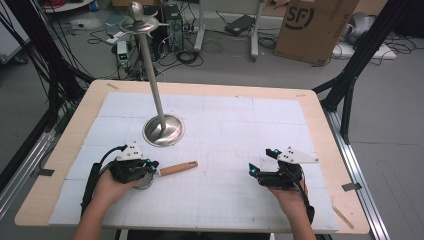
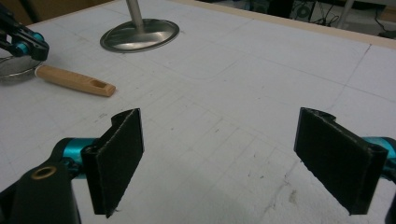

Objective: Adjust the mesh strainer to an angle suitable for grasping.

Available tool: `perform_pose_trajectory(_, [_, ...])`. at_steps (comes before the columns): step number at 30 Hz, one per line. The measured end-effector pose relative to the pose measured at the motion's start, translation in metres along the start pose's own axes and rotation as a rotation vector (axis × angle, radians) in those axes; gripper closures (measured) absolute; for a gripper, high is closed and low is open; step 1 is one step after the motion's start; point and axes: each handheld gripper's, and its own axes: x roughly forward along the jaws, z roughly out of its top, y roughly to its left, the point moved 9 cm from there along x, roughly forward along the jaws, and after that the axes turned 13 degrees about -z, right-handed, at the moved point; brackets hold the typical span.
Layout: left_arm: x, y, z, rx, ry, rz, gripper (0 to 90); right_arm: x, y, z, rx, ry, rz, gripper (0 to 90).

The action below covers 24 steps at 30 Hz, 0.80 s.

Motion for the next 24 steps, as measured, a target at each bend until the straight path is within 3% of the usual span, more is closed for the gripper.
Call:
perform_pose_trajectory(9, [-0.014, -0.006, 0.017, 0.048, -0.084, -0.018, 79.9, 0.000, 0.001, 0.000, -0.005, 0.001, 0.001, 14.7])
perform_pose_trajectory(13, [-0.021, -0.009, 0.032, 0.070, -0.119, -0.029, 72.3, 0.000, -0.001, 0.001, 0.002, -0.005, -0.003, 14.7])
perform_pose_trajectory(20, [-0.023, -0.013, 0.052, 0.086, -0.151, -0.046, 60.8, -0.001, -0.002, 0.002, 0.000, -0.009, -0.006, 14.7])
perform_pose_trajectory(24, [-0.025, -0.014, 0.052, 0.086, -0.151, -0.048, 53.5, -0.002, -0.003, 0.002, 0.005, -0.008, -0.007, 14.7])
